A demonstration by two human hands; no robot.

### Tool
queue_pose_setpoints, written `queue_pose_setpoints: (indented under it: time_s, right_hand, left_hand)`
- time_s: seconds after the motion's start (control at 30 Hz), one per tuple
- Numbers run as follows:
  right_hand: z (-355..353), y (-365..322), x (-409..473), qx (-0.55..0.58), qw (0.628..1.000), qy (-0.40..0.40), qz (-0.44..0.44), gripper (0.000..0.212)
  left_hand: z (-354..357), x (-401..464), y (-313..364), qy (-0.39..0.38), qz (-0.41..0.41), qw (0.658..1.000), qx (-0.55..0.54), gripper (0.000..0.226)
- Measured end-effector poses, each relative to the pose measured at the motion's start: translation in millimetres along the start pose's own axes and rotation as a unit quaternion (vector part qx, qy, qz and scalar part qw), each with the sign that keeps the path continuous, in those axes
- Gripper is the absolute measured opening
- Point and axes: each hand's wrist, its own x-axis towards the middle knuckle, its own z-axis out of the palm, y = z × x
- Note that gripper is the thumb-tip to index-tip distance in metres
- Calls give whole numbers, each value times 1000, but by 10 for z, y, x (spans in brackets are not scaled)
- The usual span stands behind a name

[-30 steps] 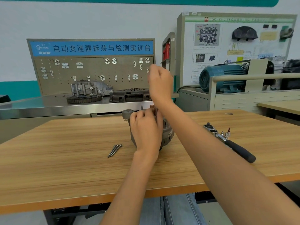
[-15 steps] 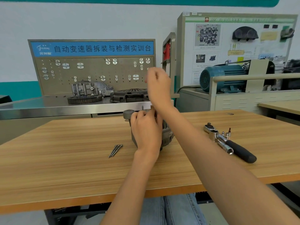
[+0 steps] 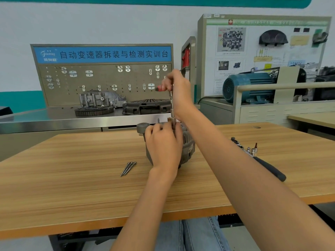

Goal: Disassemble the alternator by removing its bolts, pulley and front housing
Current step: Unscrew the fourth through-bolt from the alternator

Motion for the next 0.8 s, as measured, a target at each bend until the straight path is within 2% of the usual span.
queue_pose_setpoints:
  time_s: [0.07,0.13,0.2,0.27,0.3,0.33,0.37,0.4,0.43,0.47,0.57,0.63,0.7,0.8]
  right_hand:
    - [-48,-21,25,104,993,-31,49,44]
    - [-76,-26,26,141,988,-28,58,45]
    - [-58,0,-3,77,996,2,33,43]
    - [1,46,-82,-78,995,30,-46,36]
    - [26,95,-131,-190,975,41,-109,30]
    - [38,158,-165,-316,930,66,-174,22]
    - [47,213,-192,-433,869,101,-217,14]
    - [52,254,-207,-514,814,135,-234,11]
    - [48,282,-211,-544,786,163,-242,16]
    - [46,291,-209,-534,788,179,-249,18]
    - [41,255,-203,-425,851,161,-263,9]
    - [52,216,-181,-366,889,131,-242,20]
    - [68,158,-145,-306,925,101,-202,37]
    - [49,56,-85,-112,988,61,-82,51]
  left_hand:
    - [-4,2,-1,-2,4,1000,5,33]
    - [-10,11,-4,-2,5,1000,1,32]
    - [-20,27,-4,-13,-2,1000,2,31]
    - [-34,40,-6,-27,-11,1000,-6,25]
    - [-44,40,-6,-30,-15,999,-16,20]
    - [-56,38,-5,-32,-20,999,-26,17]
    - [-67,35,-6,-36,-23,999,-31,16]
    - [-70,35,-13,-40,-24,998,-34,17]
    - [-70,34,-20,-40,-23,998,-34,18]
    - [-70,37,-21,-38,-21,999,-29,18]
    - [-66,39,-3,-46,-16,999,-8,16]
    - [-56,34,17,-29,-11,999,-11,16]
    - [-35,30,17,-19,-10,1000,-14,16]
    - [-5,27,7,-4,-3,1000,-8,22]
